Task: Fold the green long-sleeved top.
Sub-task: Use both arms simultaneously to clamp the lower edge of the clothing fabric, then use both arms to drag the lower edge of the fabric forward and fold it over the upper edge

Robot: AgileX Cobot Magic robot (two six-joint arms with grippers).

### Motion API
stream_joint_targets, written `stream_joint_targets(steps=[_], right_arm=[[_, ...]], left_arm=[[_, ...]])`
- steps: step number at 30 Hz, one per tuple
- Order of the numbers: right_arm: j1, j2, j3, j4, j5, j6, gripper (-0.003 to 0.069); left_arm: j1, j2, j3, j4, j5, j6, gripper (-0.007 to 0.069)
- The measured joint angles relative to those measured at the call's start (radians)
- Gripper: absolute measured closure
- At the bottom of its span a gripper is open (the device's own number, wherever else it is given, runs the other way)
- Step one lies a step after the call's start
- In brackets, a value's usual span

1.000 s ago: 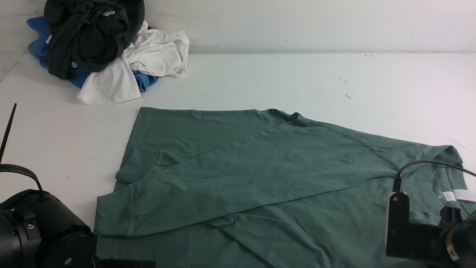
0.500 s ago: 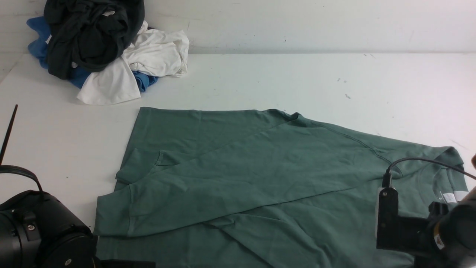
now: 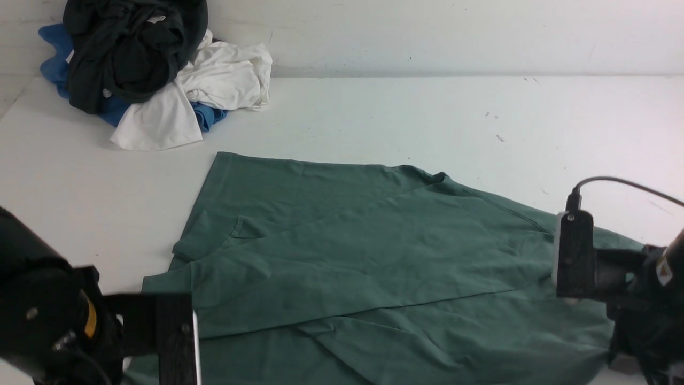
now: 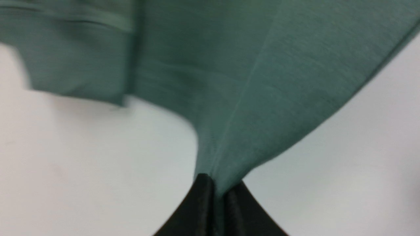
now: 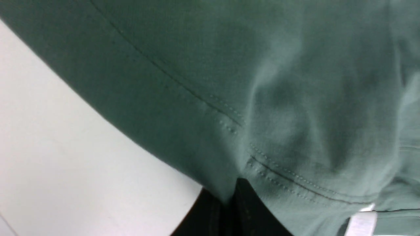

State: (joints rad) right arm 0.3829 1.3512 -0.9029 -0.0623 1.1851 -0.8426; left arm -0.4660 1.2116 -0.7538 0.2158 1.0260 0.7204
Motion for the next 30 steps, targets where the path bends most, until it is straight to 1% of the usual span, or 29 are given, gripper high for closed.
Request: stream_joint_targets(steps=[1,3,6,10,11,14,19,27,30], right_arm=[[0.0,0.0,0.0,-0.001,0.001,0.0,0.0648],[-0.008,0.0,-0.056,-0.003,0.009,-0.015,0.0648],[-0.025,0.005,-0.109,0.002,0.021,-0.033,0.0648],[-0.085,0.051,-0.226,0.051,0.043,-0.063,0.0648],[-0.088,0.054,-0.226,0.053,0.043,-0.064,0.0648],[-0.121,0.111,-0.318,0.1,0.047,-0.089,0.0648],[-0.166,0.211,-0.448,0.15,0.053,-0.099,0.0649],[-0.232,0.347,-0.593,0.194,0.056,-0.103,0.065],[-0.269,0.423,-0.637,0.207,0.056,-0.107,0.065]], left_arm=[[0.004,0.0,-0.006,0.0,-0.001,0.003,0.0608],[0.052,0.005,-0.09,0.002,-0.008,0.041,0.0608],[0.079,0.023,-0.165,0.002,-0.009,0.07,0.0608],[0.131,0.097,-0.315,-0.001,-0.009,0.109,0.0608],[0.133,0.101,-0.315,-0.003,-0.009,0.109,0.0608],[0.165,0.168,-0.414,-0.013,-0.01,0.11,0.0608],[0.203,0.265,-0.513,-0.015,-0.042,0.11,0.0608],[0.26,0.39,-0.623,-0.022,-0.093,0.11,0.0608],[0.287,0.464,-0.681,-0.037,-0.142,0.109,0.0608]])
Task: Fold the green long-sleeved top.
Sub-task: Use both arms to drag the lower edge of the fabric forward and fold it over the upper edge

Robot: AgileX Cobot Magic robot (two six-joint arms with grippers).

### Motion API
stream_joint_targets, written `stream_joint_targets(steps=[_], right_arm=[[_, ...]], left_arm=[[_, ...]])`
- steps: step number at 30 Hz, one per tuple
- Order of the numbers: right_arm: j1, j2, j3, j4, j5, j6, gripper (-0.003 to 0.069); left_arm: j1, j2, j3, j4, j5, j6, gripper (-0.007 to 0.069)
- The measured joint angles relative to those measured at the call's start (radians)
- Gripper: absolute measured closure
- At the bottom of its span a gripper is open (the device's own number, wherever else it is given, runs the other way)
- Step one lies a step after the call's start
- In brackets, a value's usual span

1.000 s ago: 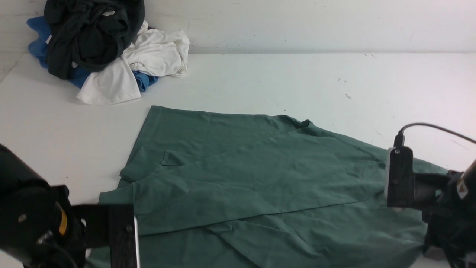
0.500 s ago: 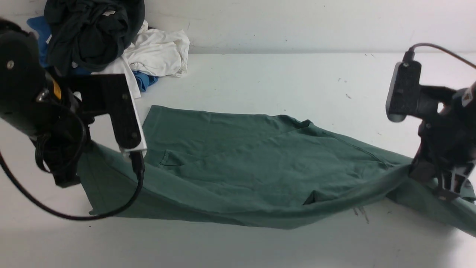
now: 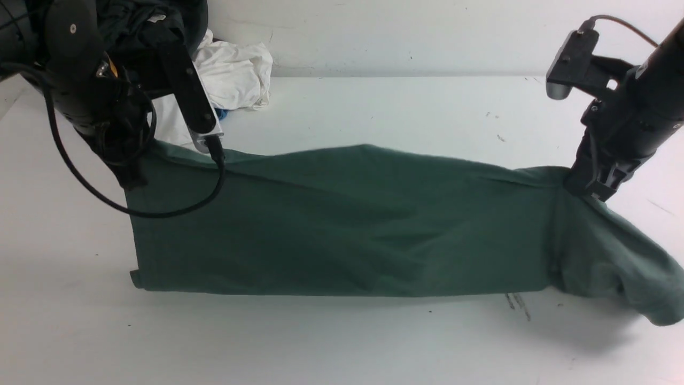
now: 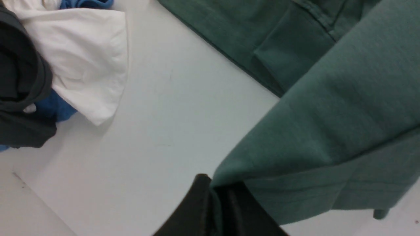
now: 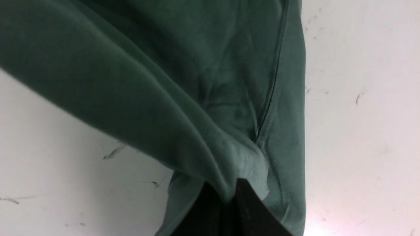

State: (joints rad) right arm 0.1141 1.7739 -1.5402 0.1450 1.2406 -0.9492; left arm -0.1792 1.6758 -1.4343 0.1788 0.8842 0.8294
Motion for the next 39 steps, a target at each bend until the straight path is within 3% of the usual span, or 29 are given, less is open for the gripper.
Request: stream_joint_targets(steps=[8,22,39], right_arm=[[-0.035,0.139,-0.085,0.022,0.001,-0.007,0.065],[-0.057,0.33,-0.273,0.031,-0.003,-0.011,0.065],[-0.057,0.403,-0.278,0.02,-0.059,0.024,0.065]], left_arm=[[0.013,0.168,-0.092,-0.026,-0.108,0.0,0.0608],[0.02,0.375,-0.273,-0.023,-0.138,-0.041,0.0608],[0.046,0.48,-0.279,-0.028,-0.209,-0.113,0.0601]])
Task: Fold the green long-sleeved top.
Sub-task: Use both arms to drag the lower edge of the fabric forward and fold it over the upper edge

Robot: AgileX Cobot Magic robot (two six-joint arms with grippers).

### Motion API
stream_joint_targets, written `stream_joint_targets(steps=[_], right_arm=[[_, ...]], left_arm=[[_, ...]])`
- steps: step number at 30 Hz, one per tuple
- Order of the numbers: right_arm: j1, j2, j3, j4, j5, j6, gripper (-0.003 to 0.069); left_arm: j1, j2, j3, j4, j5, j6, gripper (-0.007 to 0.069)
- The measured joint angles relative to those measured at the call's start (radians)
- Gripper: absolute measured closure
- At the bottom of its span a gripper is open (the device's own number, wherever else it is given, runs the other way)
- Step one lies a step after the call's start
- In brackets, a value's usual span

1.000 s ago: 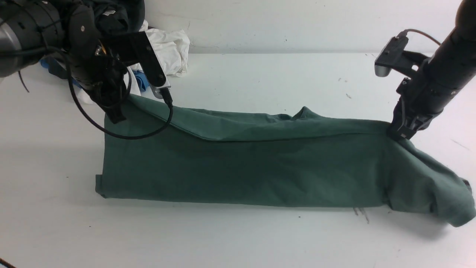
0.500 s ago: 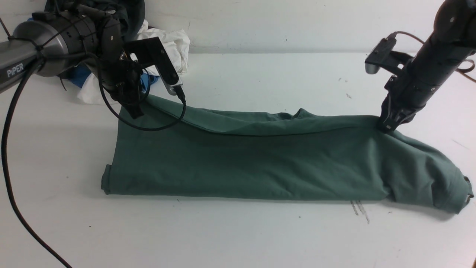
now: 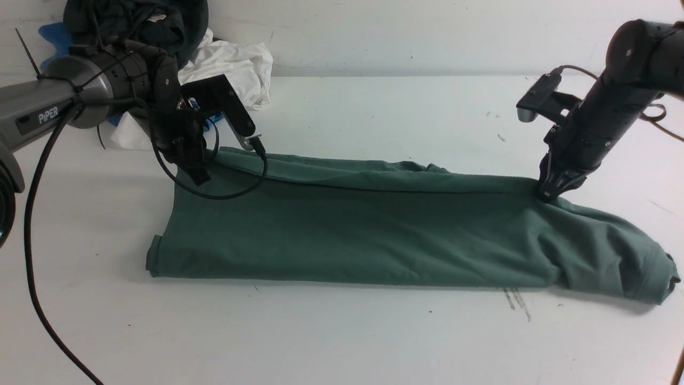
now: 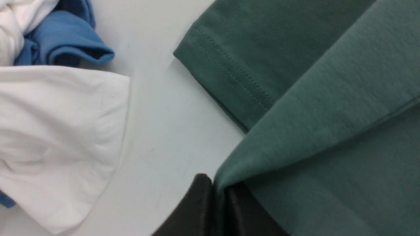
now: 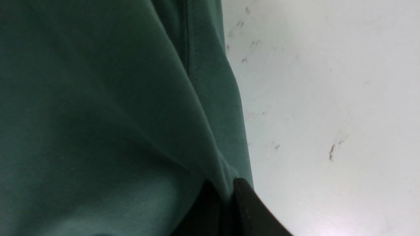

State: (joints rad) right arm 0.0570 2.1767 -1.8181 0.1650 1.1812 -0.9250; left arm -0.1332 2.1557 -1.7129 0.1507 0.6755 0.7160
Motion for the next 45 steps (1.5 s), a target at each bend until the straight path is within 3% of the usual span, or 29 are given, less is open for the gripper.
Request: stream_joint_targets(steps=[5,10,16,19,23,27,30,35,40,45], right_arm=[[0.0,0.02,-0.001,0.0,-0.019,0.025,0.0648],[0.0,0.035,-0.001,-0.001,-0.05,0.08,0.0626],[-0.002,0.036,-0.001,-0.009,-0.103,0.126,0.0529],[-0.012,0.036,-0.001,-0.016,-0.169,0.224,0.0424],[-0.022,0.035,-0.001,-0.03,-0.208,0.348,0.0337],[-0.011,0.001,-0.001,-0.026,-0.189,0.381,0.0318],[0.017,-0.041,-0.003,0.003,-0.175,0.385,0.0317],[0.167,-0.096,-0.011,0.093,-0.15,0.387,0.0362],[0.345,-0.018,-0.01,0.116,-0.185,0.376,0.0483],[0.424,0.082,-0.01,0.118,-0.291,0.373,0.0609]], left_arm=[[0.0,0.008,0.0,0.002,-0.004,-0.047,0.0581],[0.0,0.008,0.0,0.003,-0.02,-0.073,0.0514],[0.008,0.008,0.0,0.006,-0.038,-0.136,0.037],[0.025,0.008,0.0,0.011,-0.08,-0.24,0.0281],[0.042,0.008,0.0,0.028,-0.098,-0.383,0.0253],[0.048,-0.012,-0.002,0.041,-0.043,-0.472,0.0251],[0.046,-0.042,-0.003,0.04,0.021,-0.494,0.0259],[0.024,-0.095,-0.01,0.009,0.122,-0.498,0.0363],[0.018,-0.098,-0.01,-0.039,0.208,-0.459,0.0536],[0.018,-0.098,-0.004,-0.116,0.294,-0.388,0.0625]])
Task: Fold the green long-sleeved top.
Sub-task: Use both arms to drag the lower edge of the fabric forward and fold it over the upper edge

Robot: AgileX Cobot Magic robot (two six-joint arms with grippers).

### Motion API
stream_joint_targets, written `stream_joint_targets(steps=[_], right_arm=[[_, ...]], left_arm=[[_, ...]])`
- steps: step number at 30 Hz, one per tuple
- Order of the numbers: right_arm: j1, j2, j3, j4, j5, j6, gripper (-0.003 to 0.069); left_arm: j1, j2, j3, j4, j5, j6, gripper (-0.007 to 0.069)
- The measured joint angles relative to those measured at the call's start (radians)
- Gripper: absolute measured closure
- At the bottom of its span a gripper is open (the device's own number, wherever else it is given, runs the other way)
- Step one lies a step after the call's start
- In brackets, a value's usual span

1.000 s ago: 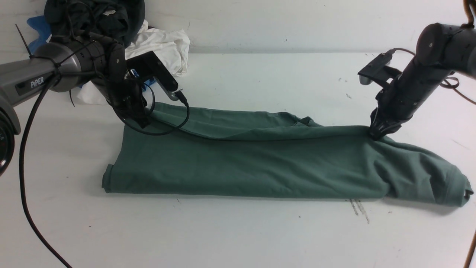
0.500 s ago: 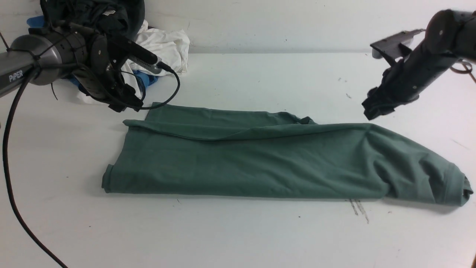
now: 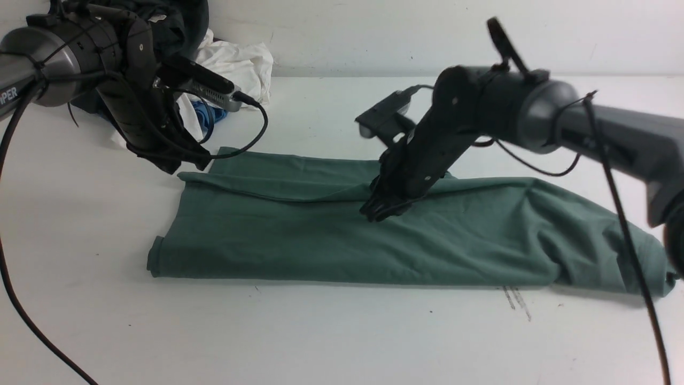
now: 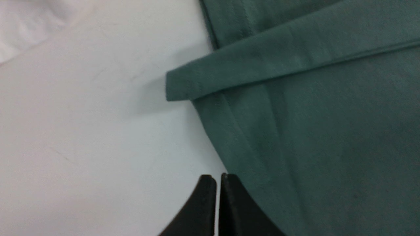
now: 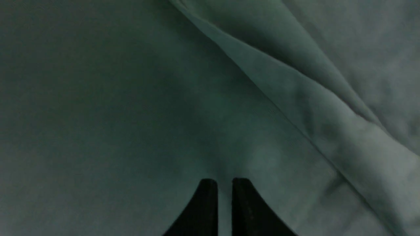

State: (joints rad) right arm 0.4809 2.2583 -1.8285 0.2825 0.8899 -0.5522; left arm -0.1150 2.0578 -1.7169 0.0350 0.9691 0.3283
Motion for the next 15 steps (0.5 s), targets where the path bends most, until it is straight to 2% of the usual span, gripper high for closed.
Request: stream_joint_targets(steps=[3,10,15], right_arm=[[0.014,0.045,0.0,0.0,-0.11,0.013,0.066],[0.014,0.087,-0.001,0.004,-0.345,0.116,0.0673],[0.014,0.099,-0.001,0.004,-0.465,0.206,0.0673]], left_arm=[[0.0,0.0,0.003,-0.051,0.041,0.023,0.0632],[-0.001,0.02,0.003,-0.12,0.102,0.062,0.0632],[-0.001,0.083,0.003,-0.124,0.149,0.065,0.0632]])
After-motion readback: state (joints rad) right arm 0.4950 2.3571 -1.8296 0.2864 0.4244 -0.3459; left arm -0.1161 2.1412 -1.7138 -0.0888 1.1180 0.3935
